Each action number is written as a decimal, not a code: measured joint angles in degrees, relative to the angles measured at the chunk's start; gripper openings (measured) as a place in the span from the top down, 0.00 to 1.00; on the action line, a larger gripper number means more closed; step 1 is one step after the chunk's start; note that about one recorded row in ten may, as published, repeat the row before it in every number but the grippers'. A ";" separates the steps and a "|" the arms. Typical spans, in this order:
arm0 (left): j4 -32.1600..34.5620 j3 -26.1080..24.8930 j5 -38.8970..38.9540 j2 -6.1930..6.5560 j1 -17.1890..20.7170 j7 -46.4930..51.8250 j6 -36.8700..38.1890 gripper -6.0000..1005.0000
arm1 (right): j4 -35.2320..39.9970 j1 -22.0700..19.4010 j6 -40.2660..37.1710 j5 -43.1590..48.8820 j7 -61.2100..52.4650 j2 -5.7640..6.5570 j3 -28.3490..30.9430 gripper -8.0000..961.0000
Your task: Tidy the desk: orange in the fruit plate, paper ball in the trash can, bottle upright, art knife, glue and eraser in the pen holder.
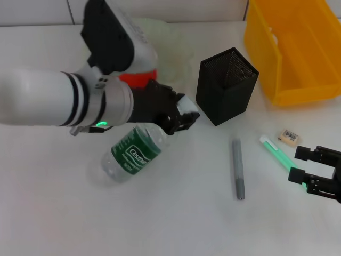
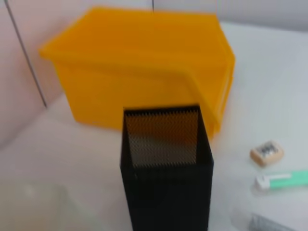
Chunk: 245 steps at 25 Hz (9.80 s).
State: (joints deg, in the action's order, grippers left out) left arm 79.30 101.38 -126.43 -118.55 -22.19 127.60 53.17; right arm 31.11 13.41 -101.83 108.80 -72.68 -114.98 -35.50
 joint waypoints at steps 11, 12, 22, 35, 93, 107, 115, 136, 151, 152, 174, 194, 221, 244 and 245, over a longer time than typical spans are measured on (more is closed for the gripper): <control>8.27 -2.20 4.86 -0.02 8.83 -3.56 -1.35 0.55 | 0.00 1.32 0.07 -0.07 0.00 -0.20 0.00 0.27; 8.63 -3.43 7.80 0.01 9.87 -5.38 -1.32 0.55 | 0.00 1.41 0.07 -0.09 0.00 -0.23 0.00 0.27; 8.39 -8.97 21.51 0.11 14.42 -17.14 1.21 0.56 | 0.00 2.18 0.05 -0.40 -0.16 -0.33 0.00 0.27; 0.53 -16.31 37.78 0.00 17.16 -33.13 8.77 0.59 | 0.00 3.27 0.60 -0.24 -0.36 -1.01 0.00 0.27; -50.39 -45.47 33.52 0.67 5.49 -66.66 54.44 0.14 | 60.61 16.15 -6.78 35.38 -61.14 -3.95 -17.15 0.27; -51.95 -45.33 33.35 0.34 4.11 -66.54 53.88 0.14 | 47.33 18.27 5.50 42.75 -69.28 -4.21 -32.25 0.27; -51.97 -45.31 33.35 0.14 4.02 -66.58 53.87 0.14 | 38.27 22.59 10.83 42.63 -69.63 -4.34 -35.16 0.27; -53.29 -45.40 33.36 0.14 3.20 -67.40 53.11 0.14 | 31.05 26.66 16.76 44.30 -73.31 -4.38 -40.53 0.46; -53.29 -45.56 33.36 0.26 2.62 -67.40 51.72 0.14 | 27.21 28.98 18.54 44.84 -73.75 -4.35 -41.55 0.53; -53.29 -45.55 33.36 0.26 2.59 -67.40 51.56 0.14 | 26.98 29.16 18.59 45.10 -73.82 -4.33 -41.59 0.55; -53.28 -45.64 33.36 0.25 1.96 -67.40 50.35 0.14 | 25.79 29.86 18.99 45.90 -74.10 -4.37 -41.93 0.75; -53.28 -45.76 33.38 0.25 2.42 -67.40 50.39 0.14 | 29.20 28.26 18.24 45.65 -73.61 -4.20 -41.40 0.80; -53.28 -46.21 34.09 0.16 2.53 -66.86 51.09 0.14 | 16.26 16.70 22.18 -23.73 -13.53 -4.12 -10.43 0.77; -53.23 -47.66 34.05 0.35 1.97 -67.14 51.23 0.14 | 23.85 16.36 16.65 -11.94 -23.10 -3.22 -10.90 0.48; -53.19 -47.69 34.05 0.34 1.97 -67.14 51.24 0.14 | 27.77 16.37 14.55 -7.60 -27.40 -2.96 -10.91 0.46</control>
State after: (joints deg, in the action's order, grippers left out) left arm 26.11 53.69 -92.38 -118.21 -20.22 60.47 104.41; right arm 58.88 29.78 -87.28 101.21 -100.09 -117.94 -46.42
